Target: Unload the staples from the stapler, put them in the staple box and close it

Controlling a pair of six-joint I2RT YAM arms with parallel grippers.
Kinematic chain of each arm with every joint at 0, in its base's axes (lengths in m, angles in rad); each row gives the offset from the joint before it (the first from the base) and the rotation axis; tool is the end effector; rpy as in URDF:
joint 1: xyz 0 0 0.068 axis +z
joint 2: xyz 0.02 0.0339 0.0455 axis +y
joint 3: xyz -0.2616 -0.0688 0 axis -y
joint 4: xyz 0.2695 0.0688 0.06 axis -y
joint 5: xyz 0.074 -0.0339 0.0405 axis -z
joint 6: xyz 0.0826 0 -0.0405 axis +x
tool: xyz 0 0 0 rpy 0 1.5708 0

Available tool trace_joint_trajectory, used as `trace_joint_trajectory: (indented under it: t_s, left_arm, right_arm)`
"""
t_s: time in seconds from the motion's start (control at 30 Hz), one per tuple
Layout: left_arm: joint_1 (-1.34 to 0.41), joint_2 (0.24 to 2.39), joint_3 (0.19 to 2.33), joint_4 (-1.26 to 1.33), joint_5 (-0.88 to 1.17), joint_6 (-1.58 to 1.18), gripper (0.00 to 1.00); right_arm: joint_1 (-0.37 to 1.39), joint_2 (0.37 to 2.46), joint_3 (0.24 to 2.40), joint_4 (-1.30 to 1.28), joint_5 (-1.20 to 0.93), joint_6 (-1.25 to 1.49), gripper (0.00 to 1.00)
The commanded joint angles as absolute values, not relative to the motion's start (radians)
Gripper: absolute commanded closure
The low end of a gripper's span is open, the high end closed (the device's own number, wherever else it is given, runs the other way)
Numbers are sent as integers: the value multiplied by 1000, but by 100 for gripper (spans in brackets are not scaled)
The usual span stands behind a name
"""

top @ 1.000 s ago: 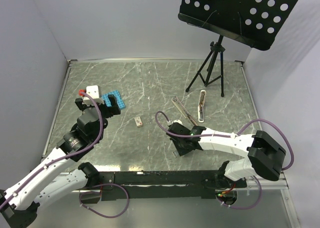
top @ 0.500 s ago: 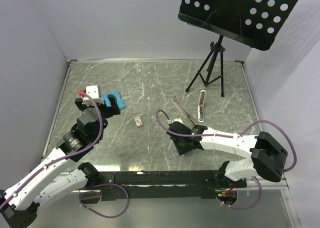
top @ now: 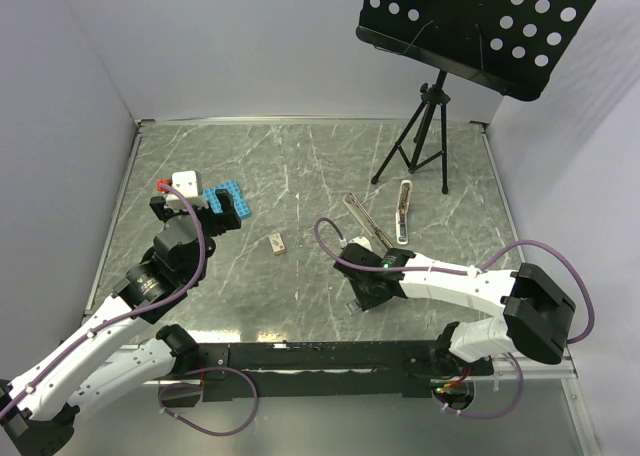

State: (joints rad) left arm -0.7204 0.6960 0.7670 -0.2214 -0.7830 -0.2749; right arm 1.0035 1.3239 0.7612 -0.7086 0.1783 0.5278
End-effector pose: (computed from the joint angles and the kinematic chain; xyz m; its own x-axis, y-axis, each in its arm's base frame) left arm 0.1999 -0.0980 0.3403 -0.0930 -0.1744 -0.9803 -0.0850 0.9823 -0.1667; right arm 0.1531 0.2130 0.1258 -0.8474 -0.4076 -0.3402 -0.4342 0.9008 0.0022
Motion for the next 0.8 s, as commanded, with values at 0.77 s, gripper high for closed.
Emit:
trace_joint_trajectory:
  t_s: [0.77]
  left_arm:
    - [-724, 695, 775, -196, -784, -278, 1]
  right_arm:
    - [1011, 1350, 787, -787, 212, 614, 60]
